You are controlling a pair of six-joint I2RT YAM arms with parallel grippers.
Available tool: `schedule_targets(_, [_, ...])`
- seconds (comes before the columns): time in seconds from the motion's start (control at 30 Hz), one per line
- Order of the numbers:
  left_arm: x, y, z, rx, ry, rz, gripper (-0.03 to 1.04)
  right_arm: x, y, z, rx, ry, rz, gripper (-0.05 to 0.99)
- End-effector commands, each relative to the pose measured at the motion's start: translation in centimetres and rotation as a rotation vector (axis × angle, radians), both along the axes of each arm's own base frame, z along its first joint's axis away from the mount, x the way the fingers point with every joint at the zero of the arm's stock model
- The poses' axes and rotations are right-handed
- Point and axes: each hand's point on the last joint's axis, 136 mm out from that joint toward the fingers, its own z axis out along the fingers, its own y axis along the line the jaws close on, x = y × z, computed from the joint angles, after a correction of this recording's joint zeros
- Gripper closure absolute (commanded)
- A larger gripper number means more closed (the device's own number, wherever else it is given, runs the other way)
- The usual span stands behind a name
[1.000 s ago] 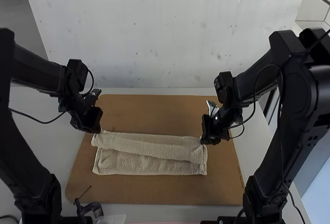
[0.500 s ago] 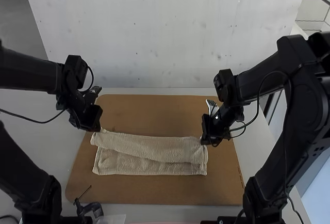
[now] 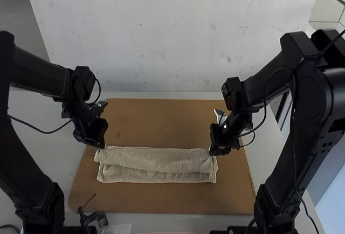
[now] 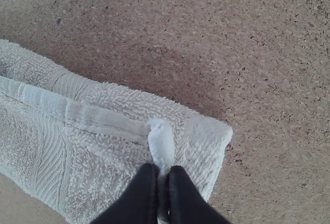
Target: Fold the towel.
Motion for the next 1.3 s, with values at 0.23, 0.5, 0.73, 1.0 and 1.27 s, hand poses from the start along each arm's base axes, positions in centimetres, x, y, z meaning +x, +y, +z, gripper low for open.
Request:
schedule_targets(0.23, [0.2,0.0,-0.9,0.035,0.041,-0.002,0.99,0.8,0.2,-0.7,-0.019,-0.003,0.011,0.92])
schedule_targets(0.5, [0.9,0.2,-0.7,0.037,0.032,-0.001,0.71,1.5,0.1,-1.0,-0.027,-0.016,0.007,0.91])
schedule_targets(0.73, [1.4,-0.1,0.1,0.037,0.006,-0.025,0.37,1.6,0.1,-0.9,-0.030,-0.019,0.009,0.63])
schedule_targets(1.0, [2.6,-0.3,1.9,0.026,-0.044,-0.026,0.15,2.1,0.1,-0.6,-0.030,-0.034,0.008,0.41])
schedule_targets(1.27, [6.0,0.0,6.0,0.006,-0.185,0.018,0.08,3.1,-0.6,-0.2,-0.030,-0.047,-0.007,0.29])
